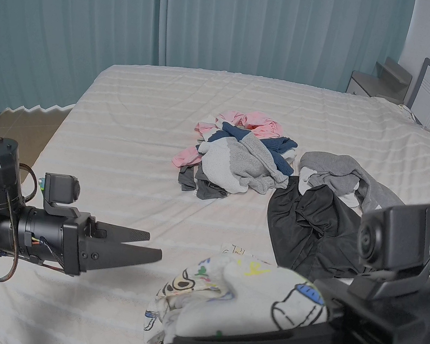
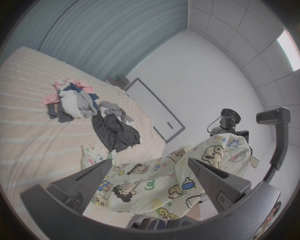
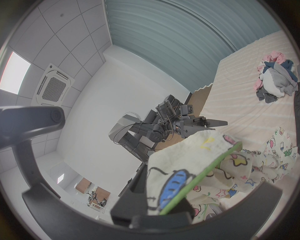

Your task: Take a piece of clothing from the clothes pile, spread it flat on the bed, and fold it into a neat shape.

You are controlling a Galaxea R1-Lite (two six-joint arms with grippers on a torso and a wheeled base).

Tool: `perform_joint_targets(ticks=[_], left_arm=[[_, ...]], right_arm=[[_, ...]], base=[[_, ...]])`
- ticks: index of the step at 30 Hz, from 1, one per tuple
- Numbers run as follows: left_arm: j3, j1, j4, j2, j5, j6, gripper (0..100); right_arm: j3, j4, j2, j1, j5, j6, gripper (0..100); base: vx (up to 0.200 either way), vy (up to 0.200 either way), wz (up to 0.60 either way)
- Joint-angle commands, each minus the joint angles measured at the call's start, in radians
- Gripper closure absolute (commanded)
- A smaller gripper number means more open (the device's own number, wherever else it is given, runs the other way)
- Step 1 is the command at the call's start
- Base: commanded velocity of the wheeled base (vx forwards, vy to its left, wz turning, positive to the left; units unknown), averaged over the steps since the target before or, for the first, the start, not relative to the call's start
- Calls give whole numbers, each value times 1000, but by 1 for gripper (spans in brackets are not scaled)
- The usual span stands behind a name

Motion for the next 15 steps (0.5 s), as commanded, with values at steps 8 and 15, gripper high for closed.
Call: perform_joint_targets(ticks=[8, 15], left_arm=[[74, -90, -110, 88, -55, -11, 0], [106, -210, -110, 5, -55, -58, 0]], right_arm=[[0, -3, 34, -40, 1, 0, 100], [3, -3, 45, -108, 1, -8, 100]], base=[[0, 0, 0], [0, 0, 0]])
